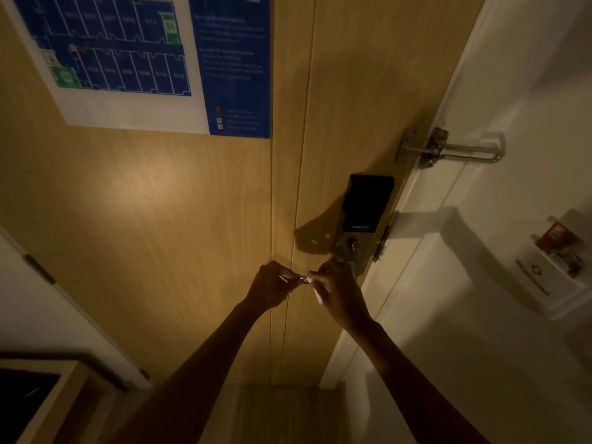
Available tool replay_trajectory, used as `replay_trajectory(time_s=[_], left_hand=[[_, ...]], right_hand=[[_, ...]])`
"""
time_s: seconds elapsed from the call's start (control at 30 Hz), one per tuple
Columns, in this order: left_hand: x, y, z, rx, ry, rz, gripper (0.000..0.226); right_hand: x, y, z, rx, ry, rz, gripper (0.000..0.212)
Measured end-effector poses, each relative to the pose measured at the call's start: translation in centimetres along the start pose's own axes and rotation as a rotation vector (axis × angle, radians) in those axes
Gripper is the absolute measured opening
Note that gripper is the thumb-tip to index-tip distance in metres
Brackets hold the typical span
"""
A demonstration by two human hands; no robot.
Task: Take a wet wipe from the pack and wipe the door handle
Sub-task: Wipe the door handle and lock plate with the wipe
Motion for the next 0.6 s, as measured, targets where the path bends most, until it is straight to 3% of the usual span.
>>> replay_trajectory(time_s=[0.27, 0.6], left_hand=[[0.0, 0.0, -0.1, 0.018, -0.029, -0.014, 0.016], [0.3, -0.1, -0.8, 0.01, -0.005, -0.003, 0.016]], right_hand=[[2.0, 0.0, 0.1, 0.149, -0.221, 0.069, 0.023], [2.8, -2.0, -2.3, 0.074, -0.256, -0.012, 0.038]])
Point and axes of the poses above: each hand's wrist, its own y-axis towards the middle knuckle, its own x-axis out of the back of the hand, z = x × y, the point moved 4 cm from there along y, towards the middle knuckle, and after that the axes turned 4 degrees about -y, right-handed, at the moved point
